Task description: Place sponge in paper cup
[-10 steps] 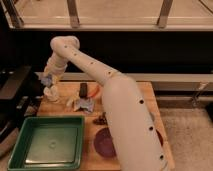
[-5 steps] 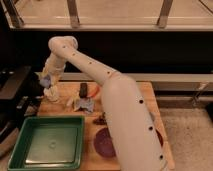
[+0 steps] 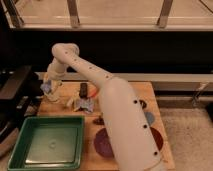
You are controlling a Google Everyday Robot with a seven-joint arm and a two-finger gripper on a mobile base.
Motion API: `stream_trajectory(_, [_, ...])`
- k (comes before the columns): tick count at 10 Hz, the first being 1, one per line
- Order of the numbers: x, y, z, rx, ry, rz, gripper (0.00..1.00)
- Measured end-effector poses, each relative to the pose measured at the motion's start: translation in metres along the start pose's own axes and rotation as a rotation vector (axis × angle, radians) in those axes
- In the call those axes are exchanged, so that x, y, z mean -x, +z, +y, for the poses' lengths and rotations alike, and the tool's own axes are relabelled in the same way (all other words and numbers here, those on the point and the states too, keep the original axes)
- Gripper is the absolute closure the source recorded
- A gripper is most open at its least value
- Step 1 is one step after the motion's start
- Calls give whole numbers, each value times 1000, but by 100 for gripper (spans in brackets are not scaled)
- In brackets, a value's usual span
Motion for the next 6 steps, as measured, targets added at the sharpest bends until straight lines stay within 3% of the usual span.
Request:
stream_trajectory(3, [-2, 10, -3, 36, 25, 5, 99])
stream_trajectory(4, [-1, 13, -5, 45, 24, 8, 95])
stream_trajectory(6, [-4, 17, -8, 57, 32, 13, 75])
